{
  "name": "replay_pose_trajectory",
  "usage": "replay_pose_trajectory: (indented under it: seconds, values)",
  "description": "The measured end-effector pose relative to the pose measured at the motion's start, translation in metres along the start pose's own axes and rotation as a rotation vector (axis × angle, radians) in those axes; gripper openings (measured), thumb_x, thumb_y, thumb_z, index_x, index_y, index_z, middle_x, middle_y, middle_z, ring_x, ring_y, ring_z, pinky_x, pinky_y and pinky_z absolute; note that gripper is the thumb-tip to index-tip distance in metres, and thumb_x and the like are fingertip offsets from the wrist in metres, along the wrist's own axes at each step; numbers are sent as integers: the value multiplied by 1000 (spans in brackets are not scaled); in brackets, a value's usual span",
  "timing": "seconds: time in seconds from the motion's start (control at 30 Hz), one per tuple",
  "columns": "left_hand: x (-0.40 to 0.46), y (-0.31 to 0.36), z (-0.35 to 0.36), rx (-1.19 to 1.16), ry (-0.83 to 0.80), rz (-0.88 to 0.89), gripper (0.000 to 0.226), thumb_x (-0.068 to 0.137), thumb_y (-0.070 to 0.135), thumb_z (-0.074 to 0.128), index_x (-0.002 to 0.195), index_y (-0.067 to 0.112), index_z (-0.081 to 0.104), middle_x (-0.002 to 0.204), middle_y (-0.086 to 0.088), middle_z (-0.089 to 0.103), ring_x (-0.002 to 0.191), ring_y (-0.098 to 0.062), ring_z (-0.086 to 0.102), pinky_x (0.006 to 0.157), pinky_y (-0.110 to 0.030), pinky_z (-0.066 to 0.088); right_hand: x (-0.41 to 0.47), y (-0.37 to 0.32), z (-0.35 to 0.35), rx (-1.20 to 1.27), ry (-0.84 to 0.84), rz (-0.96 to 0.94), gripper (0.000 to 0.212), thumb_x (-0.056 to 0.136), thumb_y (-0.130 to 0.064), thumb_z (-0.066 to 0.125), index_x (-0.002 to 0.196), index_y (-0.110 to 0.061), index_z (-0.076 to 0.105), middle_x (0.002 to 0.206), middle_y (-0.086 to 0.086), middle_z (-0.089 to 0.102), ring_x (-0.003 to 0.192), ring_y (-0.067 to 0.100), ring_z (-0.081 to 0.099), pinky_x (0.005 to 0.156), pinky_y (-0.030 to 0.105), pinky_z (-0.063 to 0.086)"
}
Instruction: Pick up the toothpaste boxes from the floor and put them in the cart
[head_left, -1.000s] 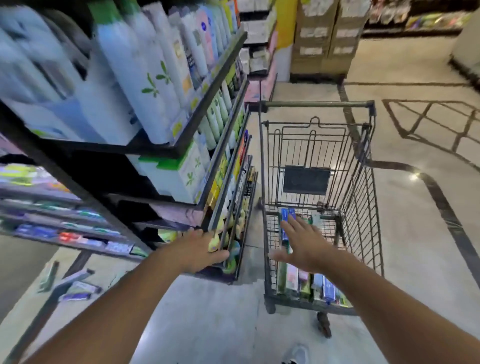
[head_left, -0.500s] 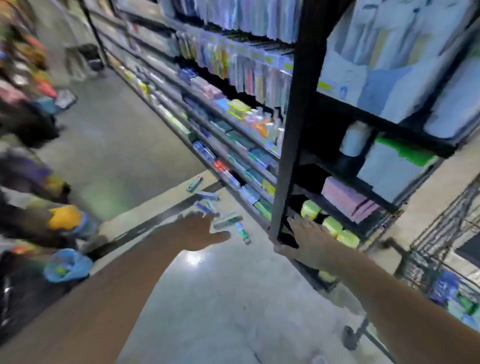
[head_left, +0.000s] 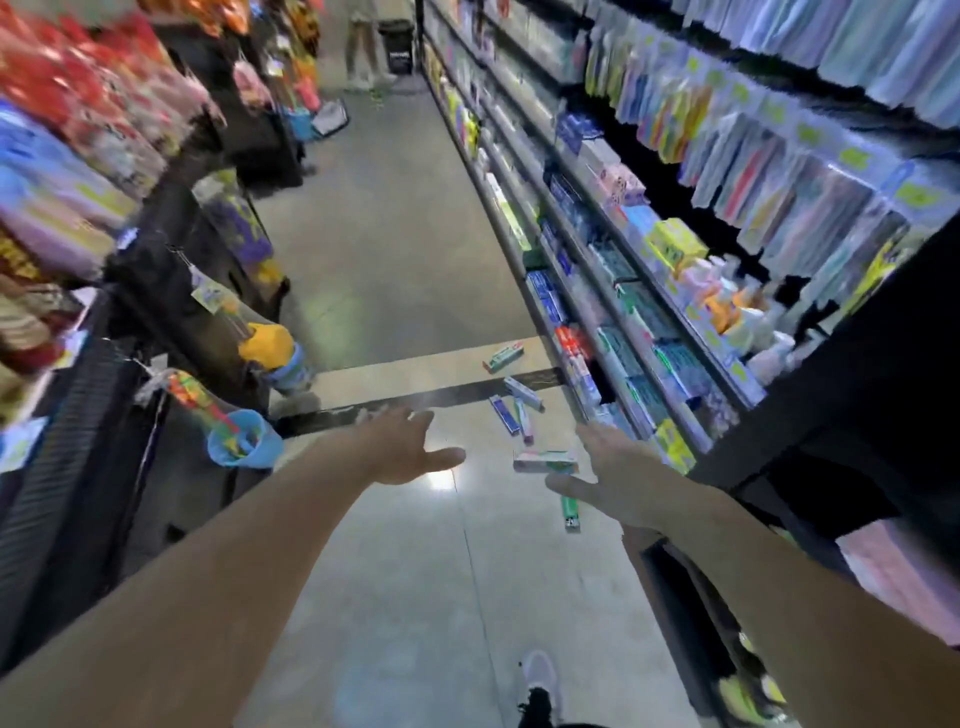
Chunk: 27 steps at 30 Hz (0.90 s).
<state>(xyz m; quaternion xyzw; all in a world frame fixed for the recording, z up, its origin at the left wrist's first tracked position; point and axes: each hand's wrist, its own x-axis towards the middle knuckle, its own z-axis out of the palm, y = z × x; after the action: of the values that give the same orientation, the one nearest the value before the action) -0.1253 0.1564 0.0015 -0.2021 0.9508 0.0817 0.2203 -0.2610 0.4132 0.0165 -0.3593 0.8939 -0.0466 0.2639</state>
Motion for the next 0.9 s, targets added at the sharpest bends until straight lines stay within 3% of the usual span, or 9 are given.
replay_pose_trajectory:
  seconds: [0.1, 0.23, 0.37, 0.53, 0.7, 0.9]
  values:
    - [28, -4, -20, 1, -42, -47, 97, 80, 85, 27, 156, 26, 15, 160, -5, 24, 147, -28, 18, 117, -52, 15, 36, 7, -30, -84, -9, -65, 89, 85, -76, 40, 148, -15, 27, 152, 7, 33, 140, 24, 30, 112, 43, 30]
    - [54, -12, -49, -60, 5, -67, 81, 86, 77, 36, 152, 31, 22, 155, -1, 32, 142, -25, 28, 114, -50, 18, 99, 7, -61, -127, -24, -85, 89, 86, -74, 42, 152, -17, 22, 153, 3, 33, 141, 22, 30, 112, 39, 28]
    - [82, -36, -60, -40, -29, -103, 85, 86, 78, 34, 153, 29, 19, 157, -3, 28, 143, -27, 25, 114, -52, 17, 154, 0, -70, -148, -38, -121, 95, 81, -79, 43, 151, -19, 23, 153, 0, 35, 138, 22, 35, 108, 38, 33]
    - [151, -95, -76, -97, -84, -156, 84, 84, 81, 30, 149, 27, 28, 149, -5, 38, 139, -29, 31, 110, -51, 23, 253, -25, -75, -143, -74, -126, 101, 75, -87, 38, 150, -20, 30, 155, 0, 33, 141, 22, 32, 111, 40, 32]
    - [241, -163, -110, -116, -136, -109, 93, 83, 81, 30, 155, 22, 16, 157, -6, 24, 146, -28, 19, 116, -54, 18, 347, -66, -97, -145, -117, -43, 108, 76, -86, 36, 156, -17, 14, 162, 2, 16, 148, 21, 19, 118, 40, 22]
    - [330, -218, -169, -45, -122, 12, 93, 84, 80, 29, 155, 21, 16, 158, -9, 24, 146, -28, 21, 117, -53, 15, 426, -105, -136, -140, -89, 32, 87, 81, -79, 42, 143, -18, 35, 147, 2, 42, 135, 23, 39, 108, 42, 35]
